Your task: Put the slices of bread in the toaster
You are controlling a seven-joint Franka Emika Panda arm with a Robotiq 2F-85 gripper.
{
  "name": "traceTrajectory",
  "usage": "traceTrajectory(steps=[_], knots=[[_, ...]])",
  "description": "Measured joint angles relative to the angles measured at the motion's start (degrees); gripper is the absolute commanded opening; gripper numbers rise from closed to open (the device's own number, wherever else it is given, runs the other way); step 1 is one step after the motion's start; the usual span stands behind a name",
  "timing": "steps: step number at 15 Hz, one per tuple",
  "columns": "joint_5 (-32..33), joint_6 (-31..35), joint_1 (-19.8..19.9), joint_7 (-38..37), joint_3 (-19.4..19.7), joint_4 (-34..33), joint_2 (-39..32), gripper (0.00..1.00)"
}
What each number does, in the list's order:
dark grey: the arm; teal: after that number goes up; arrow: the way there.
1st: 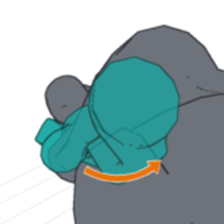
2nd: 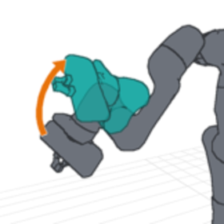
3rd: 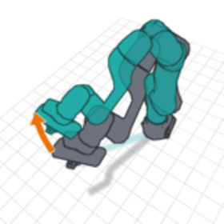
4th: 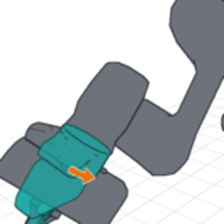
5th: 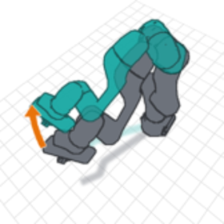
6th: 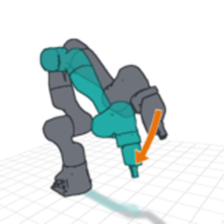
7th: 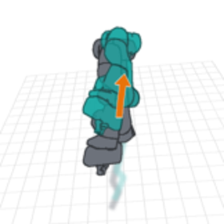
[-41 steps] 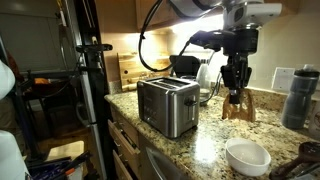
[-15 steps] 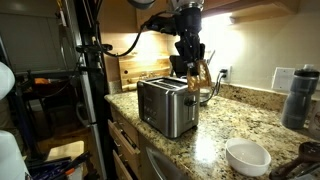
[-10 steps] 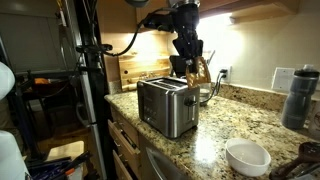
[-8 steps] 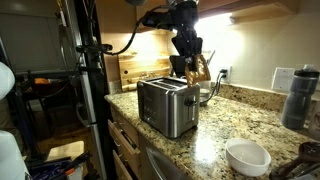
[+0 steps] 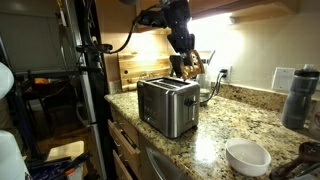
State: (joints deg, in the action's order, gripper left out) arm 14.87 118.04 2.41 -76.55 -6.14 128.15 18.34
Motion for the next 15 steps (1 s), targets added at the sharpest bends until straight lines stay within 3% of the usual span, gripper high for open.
traceTrajectory(steps=[15], knots=[[-3.9,2.5,-3.4,6.2,-3.4,-0.3,-1.5,0.10]])
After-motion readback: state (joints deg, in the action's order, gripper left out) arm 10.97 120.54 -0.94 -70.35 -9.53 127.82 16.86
